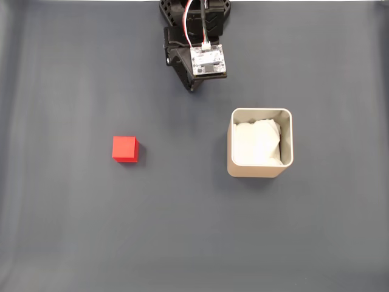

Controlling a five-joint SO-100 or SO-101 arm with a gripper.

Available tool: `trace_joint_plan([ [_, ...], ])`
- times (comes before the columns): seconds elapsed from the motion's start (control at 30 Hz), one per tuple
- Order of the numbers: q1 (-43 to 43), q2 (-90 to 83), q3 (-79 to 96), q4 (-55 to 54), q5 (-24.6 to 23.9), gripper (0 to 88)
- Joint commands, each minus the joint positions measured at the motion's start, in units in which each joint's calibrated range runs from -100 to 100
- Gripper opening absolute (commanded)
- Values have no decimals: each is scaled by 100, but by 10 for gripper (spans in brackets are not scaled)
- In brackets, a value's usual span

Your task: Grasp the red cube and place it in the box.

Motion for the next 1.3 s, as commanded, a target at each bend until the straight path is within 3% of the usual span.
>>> trace_joint_plan([
  [0.0,64,-95,36,55,44,9],
  [0.8,14,-95,36,71,112,4],
  [1.27,14,-95,36,-2074,-298,3],
])
